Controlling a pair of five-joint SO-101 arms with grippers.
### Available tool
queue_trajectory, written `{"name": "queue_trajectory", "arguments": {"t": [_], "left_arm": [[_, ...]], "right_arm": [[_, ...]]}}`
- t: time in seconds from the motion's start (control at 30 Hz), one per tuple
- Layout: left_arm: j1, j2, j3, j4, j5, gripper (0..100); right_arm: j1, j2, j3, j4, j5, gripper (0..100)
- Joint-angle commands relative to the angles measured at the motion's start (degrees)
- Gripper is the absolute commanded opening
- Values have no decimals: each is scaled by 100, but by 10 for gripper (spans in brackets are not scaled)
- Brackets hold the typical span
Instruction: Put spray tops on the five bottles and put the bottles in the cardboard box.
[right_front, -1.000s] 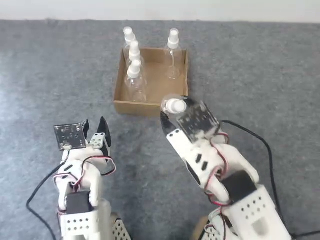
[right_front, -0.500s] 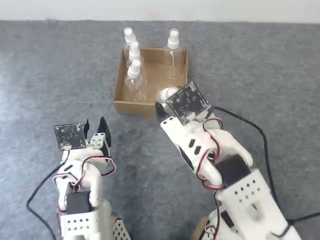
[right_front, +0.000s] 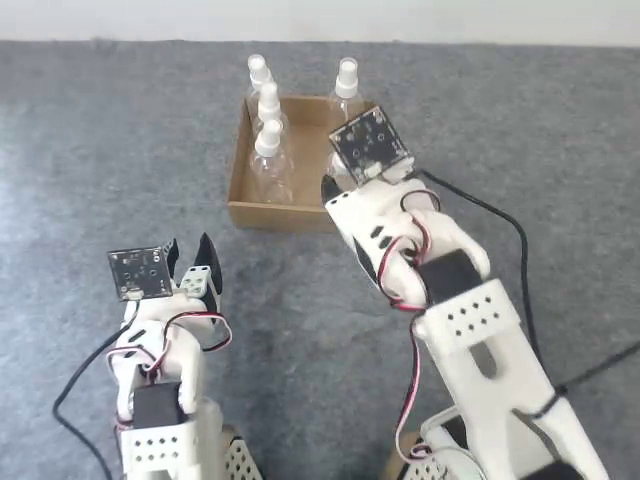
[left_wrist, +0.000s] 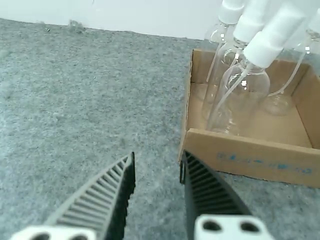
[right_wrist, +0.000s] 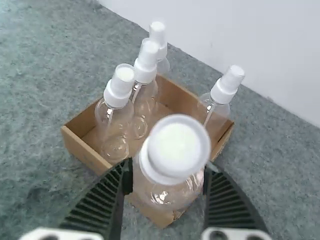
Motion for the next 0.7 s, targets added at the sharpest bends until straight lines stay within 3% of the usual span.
{"name": "queue_trajectory", "arguments": {"t": [0.0, 0.17, 0.37, 0.67], "left_arm": [[-9, -79, -66, 26, -26, 141], [-9, -79, -66, 26, -26, 141], [-9, -79, -66, 26, -35, 141], [-9, -79, -66, 26, -35, 141]], "right_arm": [[48, 127, -607, -48, -44, 103], [48, 558, -976, -57, -70, 104], [57, 1051, -1301, -57, -624, 104], [180, 1684, -1600, -251, -651, 104]]}}
